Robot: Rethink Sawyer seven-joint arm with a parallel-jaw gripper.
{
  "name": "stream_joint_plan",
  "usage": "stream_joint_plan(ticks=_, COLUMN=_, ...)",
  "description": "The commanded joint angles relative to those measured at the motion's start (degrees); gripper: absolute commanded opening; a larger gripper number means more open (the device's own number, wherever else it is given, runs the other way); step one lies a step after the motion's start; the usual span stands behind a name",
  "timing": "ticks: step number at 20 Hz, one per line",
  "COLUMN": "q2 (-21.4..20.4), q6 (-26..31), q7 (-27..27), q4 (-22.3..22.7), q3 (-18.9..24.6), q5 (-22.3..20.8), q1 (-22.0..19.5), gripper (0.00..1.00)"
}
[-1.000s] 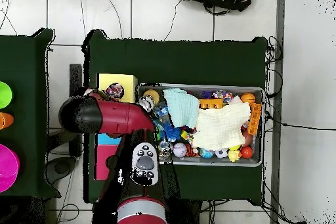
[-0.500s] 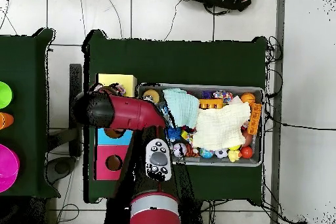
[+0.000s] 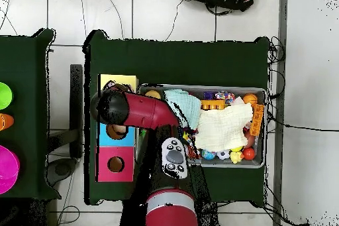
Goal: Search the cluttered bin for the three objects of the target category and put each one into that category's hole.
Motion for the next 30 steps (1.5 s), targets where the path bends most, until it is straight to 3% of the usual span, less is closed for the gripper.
stream_joint_plan(ticks=1, q2=3.01, q6=3.65, q7=1.21, q4=0.68, q3=2.27, q5=-3.27, q1=-3.86, gripper=0.0)
stream_joint_plan(ticks=11, q2=3.32, q6=4.11, q7=2.38, q4=0.19, q3=1.45, q5=-3.27, q1=-2.45, gripper=0.0)
stream_joint_plan(ticks=15, q2=2.25, q6=8.95, q7=4.79, q4=-1.41, q3=-1.82, q5=-3.01, q1=0.49, gripper=0.0)
stream_joint_plan(ticks=20, q2=1.51, q6=20.42, q7=6.95, q4=-5.02, q3=-3.76, q5=-2.34, q1=1.54, gripper=0.0)
stream_joint_plan(ticks=30, q2=-3.14, q6=31.23, q7=7.03, q4=-6.8, q3=-3.64, q5=-2.81, q1=1.38, gripper=0.0)
